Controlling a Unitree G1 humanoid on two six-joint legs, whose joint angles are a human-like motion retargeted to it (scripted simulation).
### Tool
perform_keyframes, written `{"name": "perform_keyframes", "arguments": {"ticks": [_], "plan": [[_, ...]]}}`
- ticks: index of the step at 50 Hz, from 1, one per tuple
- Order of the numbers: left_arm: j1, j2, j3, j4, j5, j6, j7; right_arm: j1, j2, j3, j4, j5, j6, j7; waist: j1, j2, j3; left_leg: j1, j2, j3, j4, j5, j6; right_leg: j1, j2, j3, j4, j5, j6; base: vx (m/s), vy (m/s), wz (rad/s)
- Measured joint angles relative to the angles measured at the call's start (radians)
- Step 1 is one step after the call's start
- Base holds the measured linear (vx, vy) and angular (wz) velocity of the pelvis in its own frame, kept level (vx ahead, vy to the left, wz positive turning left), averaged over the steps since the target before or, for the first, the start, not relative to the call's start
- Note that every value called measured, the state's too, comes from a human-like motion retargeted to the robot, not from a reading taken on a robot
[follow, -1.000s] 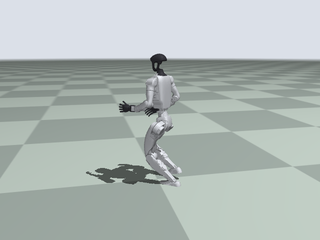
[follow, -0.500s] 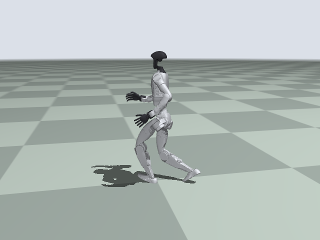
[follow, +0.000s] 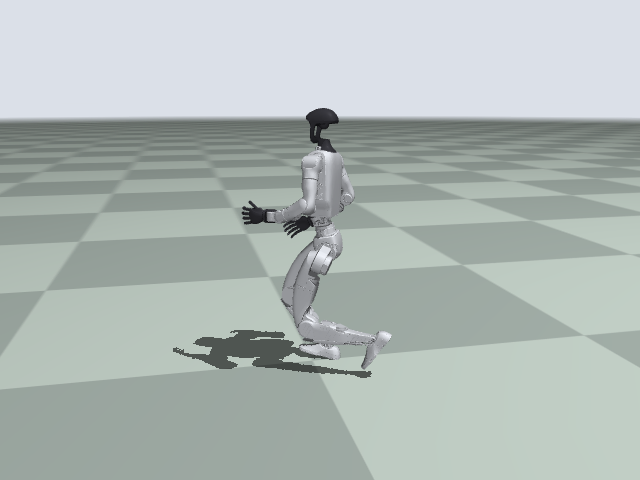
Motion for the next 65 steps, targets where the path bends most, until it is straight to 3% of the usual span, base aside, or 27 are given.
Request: {"name": "perform_keyframes", "arguments": {"ticks": [3, 5, 8, 13, 16, 18, 21, 25, 27, 30, 33, 35, 38, 40, 43, 45, 48, 52, 54, 57, 60, 63, 65], "plan": [[0.152, 0.0, 0.035, 0.069, -0.014, 0.055, -0.007, -0.219, 0.014, 0.031, -0.019, -0.05, 0.02, -0.057, 0.124, -0.013, -0.014, -0.281, 0.076, 0.015, 0.187, -0.133, 0.097, 0.049, 0.043, 0.025, -0.043, -0.022, -0.03, -0.1, -0.03, -0.19], [0.275, 0.017, 0.066, 0.081, -0.039, 0.071, -0.034, -0.337, 0.011, 0.04, -0.052, -0.063, 0.023, -0.076, 0.183, -0.042, -0.03, -0.452, 0.063, 0.021, 0.162, -0.192, 0.14, 0.13, 0.033, 0.055, -0.098, -0.022, -0.003, 0.01, 0.0, 0.28], [0.45, 0.073, 0.12, 0.06, -0.104, 0.065, -0.094, -0.432, -0.004, 0.043, -0.123, -0.035, 0.016, -0.065, 0.199, -0.14, -0.012, -0.547, -0.077, 0.08, -0.122, -0.221, 0.159, 0.336, -0.077, 0.104, -0.155, 0.011, 0.104, 0.1, 0.02, 1.11], [0.609, 0.106, 0.182, 0.049, -0.166, 0.043, -0.122, -0.424, -0.016, 0.053, -0.2, -0.008, -0.008, -0.006, 0.18, -0.276, -0.05, -0.549, -0.321, 0.121, -0.721, -0.19, 0.132, 0.524, -0.245, 0.126, -0.187, 0.266, 0.285, 0.07, 0.06, 0.92], [0.599, 0.081, 0.175, 0.046, -0.152, 0.036, -0.091, -0.352, 0.007, 0.073, -0.162, -0.028, -0.005, 0.012, 0.138, -0.306, -0.054, -0.531, -0.388, 0.131, -0.659, -0.18, 0.164, 0.534, -0.312, 0.121, -0.012, 0.369, 0.32, -0.03, 0.05, 0.56], [0.542, 0.054, 0.161, 0.048, -0.125, 0.033, -0.051, -0.284, 0.033, 0.086, -0.103, -0.054, 0.008, 0.011, 0.101, -0.315, -0.046, -0.513, -0.409, 0.137, -0.521, -0.221, 0.207, 0.499, -0.361, 0.109, 0.162, 0.387, 0.307, -0.05, 0.04, 0.29], [0.328, 0.008, 0.126, 0.089, -0.079, 0.039, 0.047, -0.2, 0.077, 0.097, 0.049, -0.095, 0.033, -0.003, 0.031, -0.318, -0.026, -0.438, -0.422, 0.133, -0.411, -0.325, 0.264, 0.338, -0.436, 0.109, 0.402, 0.296, 0.225, -0.04, 0.03, 0.13], [-0.011, -0.039, 0.094, 0.111, -0.093, 0.039, 0.123, -0.086, 0.077, 0.091, 0.231, -0.084, 0.037, 0.018, -0.102, -0.299, -0.045, -0.245, -0.446, 0.094, -0.553, -0.347, 0.259, 0.0, -0.506, 0.146, 0.468, 0.139, 0.132, -0.06, 0.01, 0.38], [-0.114, -0.041, 0.096, 0.065, -0.113, 0.023, 0.113, -0.014, 0.044, 0.077, 0.247, -0.04, 0.03, 0.045, -0.131, -0.243, -0.045, -0.115, -0.392, 0.069, -0.615, -0.344, 0.21, -0.093, -0.452, 0.124, 0.348, 0.107, 0.121, 0.07, -0.04, -0.5], [-0.198, -0.023, 0.085, -0.022, -0.123, -0.022, 0.084, 0.091, -0.004, 0.04, 0.226, 0.024, 0.023, 0.071, -0.129, -0.112, -0.027, 0.063, -0.233, 0.034, -0.639, -0.276, 0.091, -0.115, -0.281, 0.037, 0.054, 0.095, 0.129, 0.12, -0.08, -0.96], [-0.207, -0.004, 0.056, -0.09, -0.094, -0.061, 0.05, 0.17, -0.023, -0.009, 0.18, 0.062, 0.016, 0.081, -0.107, -0.016, -0.026, 0.147, -0.105, 0.002, -0.571, -0.09, -0.025, -0.087, -0.115, -0.003, -0.2, 0.118, 0.144, 0.06, -0.09, -0.66], [-0.181, 0.006, 0.037, -0.124, -0.083, -0.061, 0.026, 0.182, -0.022, -0.025, 0.147, 0.074, 0.017, 0.072, -0.085, 0.014, -0.024, 0.157, -0.056, -0.012, -0.458, 0.024, -0.063, -0.063, -0.053, -0.018, -0.233, 0.126, 0.122, -0.04, -0.06, -0.41], [-0.085, 0.008, 0.01, -0.117, -0.072, -0.03, 0.004, 0.11, -0.011, -0.012, 0.104, 0.058, 0.014, 0.039, -0.033, 0.016, -0.01, 0.113, -0.008, 0.0, -0.202, 0.061, -0.044, -0.028, -0.015, -0.018, -0.097, 0.056, 0.041, -0.07, -0.04, -0.2], [0.004, 0.008, 0.001, -0.08, -0.063, 0.011, 0.0, 0.005, -0.004, 0.011, 0.079, 0.03, 0.022, 0.004, 0.018, 0.006, 0.011, 0.026, 0.039, 0.019, -0.002, -0.004, 0.011, 0.011, 0.004, -0.011, -0.015, -0.022, -0.019, -0.08, -0.05, -0.18], [0.154, 0.013, 0.029, 0.001, -0.068, 0.073, -0.013, -0.247, 0.008, 0.058, 0.058, -0.02, 0.038, -0.049, 0.148, 0.001, -0.008, -0.285, 0.14, 0.028, 0.19, -0.167, 0.123, 0.064, 0.074, 0.016, -0.093, -0.022, -0.05, -0.11, -0.04, -0.57], [0.287, 0.031, 0.059, 0.013, -0.098, 0.091, -0.044, -0.368, 0.005, 0.067, 0.011, -0.024, 0.037, -0.063, 0.209, -0.034, -0.024, -0.462, 0.122, 0.036, 0.16, -0.236, 0.168, 0.157, 0.07, 0.053, -0.154, -0.022, -0.02, 0.02, 0.01, 0.23], [0.472, 0.082, 0.121, -0.007, -0.166, 0.081, -0.095, -0.453, -0.008, 0.063, -0.09, 0.016, 0.024, -0.055, 0.22, -0.15, -0.005, -0.551, -0.044, 0.111, -0.146, -0.27, 0.187, 0.377, -0.057, 0.107, -0.199, 0.015, 0.099, 0.12, 0.04, 1.19], [0.608, 0.104, 0.181, -0.007, -0.196, 0.056, -0.103, -0.426, -0.015, 0.062, -0.188, 0.045, -0.005, -0.01, 0.201, -0.275, -0.026, -0.543, -0.279, 0.162, -0.66, -0.248, 0.158, 0.543, -0.219, 0.127, -0.199, 0.246, 0.27, 0.07, 0.08, 1.02], [0.619, 0.087, 0.185, -0.013, -0.192, 0.051, -0.085, -0.377, -0.006, 0.069, -0.188, 0.04, -0.008, 0.006, 0.172, -0.301, -0.033, -0.526, -0.343, 0.168, -0.681, -0.246, 0.177, 0.556, -0.274, 0.127, -0.088, 0.328, 0.306, -0.04, 0.06, 0.65], [0.556, 0.054, 0.173, -0.025, -0.151, 0.043, -0.035, -0.273, 0.025, 0.078, -0.131, 0.004, 0.005, 0.006, 0.113, -0.314, -0.023, -0.494, -0.386, 0.175, -0.501, -0.305, 0.252, 0.508, -0.359, 0.114, 0.177, 0.366, 0.296, -0.06, 0.04, 0.4], [0.331, 0.012, 0.135, -0.002, -0.082, 0.049, 0.069, -0.168, 0.071, 0.071, 0.005, -0.04, 0.029, -0.018, -0.005, -0.345, -0.02, -0.425, -0.456, 0.167, -0.462, -0.347, 0.315, 0.293, -0.489, 0.136, 0.442, 0.267, 0.219, -0.1, 0.04, 0.82], [0.069, -0.023, 0.115, 0.015, -0.09, 0.047, 0.126, -0.067, 0.071, 0.059, 0.142, -0.013, 0.025, -0.001, -0.118, -0.32, -0.044, -0.248, -0.481, 0.119, -0.595, -0.347, 0.295, 0.022, -0.526, 0.184, 0.482, 0.145, 0.147, -0.04, 0.02, 0.42], [-0.049, -0.033, 0.115, -0.011, -0.11, 0.032, 0.121, 0.012, 0.043, 0.043, 0.179, 0.033, 0.018, 0.028, -0.148, -0.256, -0.048, -0.099, -0.427, 0.084, -0.663, -0.347, 0.239, -0.084, -0.467, 0.164, 0.376, 0.101, 0.123, 0.09, -0.04, -0.63]]}}
